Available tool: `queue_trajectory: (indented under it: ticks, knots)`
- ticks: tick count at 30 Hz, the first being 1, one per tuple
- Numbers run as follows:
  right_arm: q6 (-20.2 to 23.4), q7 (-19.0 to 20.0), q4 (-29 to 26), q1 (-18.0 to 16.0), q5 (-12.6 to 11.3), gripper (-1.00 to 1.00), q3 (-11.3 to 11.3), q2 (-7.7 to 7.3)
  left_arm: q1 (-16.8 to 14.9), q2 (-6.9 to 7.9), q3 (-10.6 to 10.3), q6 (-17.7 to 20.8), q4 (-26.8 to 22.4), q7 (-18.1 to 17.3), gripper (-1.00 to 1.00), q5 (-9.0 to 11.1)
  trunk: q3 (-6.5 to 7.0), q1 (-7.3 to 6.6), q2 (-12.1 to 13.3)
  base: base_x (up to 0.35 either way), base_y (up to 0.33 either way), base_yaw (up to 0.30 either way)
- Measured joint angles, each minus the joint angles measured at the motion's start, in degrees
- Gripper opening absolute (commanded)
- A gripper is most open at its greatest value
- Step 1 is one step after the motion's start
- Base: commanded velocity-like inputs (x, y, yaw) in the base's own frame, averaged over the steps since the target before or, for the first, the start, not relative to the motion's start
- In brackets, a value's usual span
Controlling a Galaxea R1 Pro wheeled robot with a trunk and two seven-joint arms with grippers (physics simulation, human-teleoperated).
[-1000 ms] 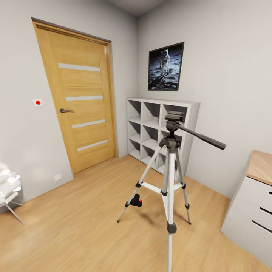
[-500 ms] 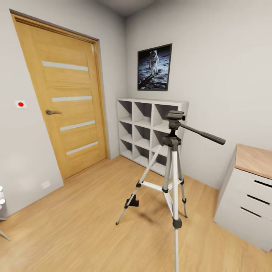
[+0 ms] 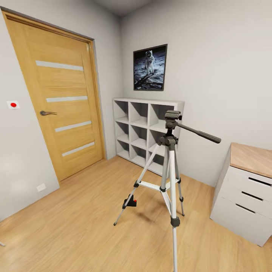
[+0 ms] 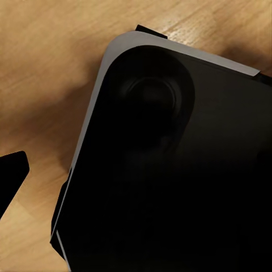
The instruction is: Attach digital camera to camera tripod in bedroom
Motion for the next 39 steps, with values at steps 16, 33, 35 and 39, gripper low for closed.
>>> queue_trajectory:
  ticks: [16,33,35,39]
  knots:
    - [0.0,0.0,0.0,0.0,0.0,1.00,0.0,-0.20,0.0,0.04,0.1,0.0,0.1,0.0,1.00,0.1,0.00,0.00,0.0,0.000,-0.116,-0.001]
    - [0.5,-0.2,-0.2,0.0,0.1,1.00,0.0,-0.18,0.0,0.05,0.1,0.0,0.0,0.0,1.00,0.1,0.00,0.00,0.0,0.000,-0.016,0.000]
    - [0.6,0.0,-0.9,-0.1,0.2,1.00,0.0,-0.23,0.0,0.05,0.1,0.0,0.0,0.0,1.00,0.1,0.00,0.00,0.0,0.000,0.000,0.000]
    - [0.9,0.2,-6.4,-0.1,0.3,1.00,0.1,-0.31,0.0,0.05,0.1,0.0,0.0,0.0,1.00,0.1,0.01,0.00,0.0,0.000,0.000,0.000]
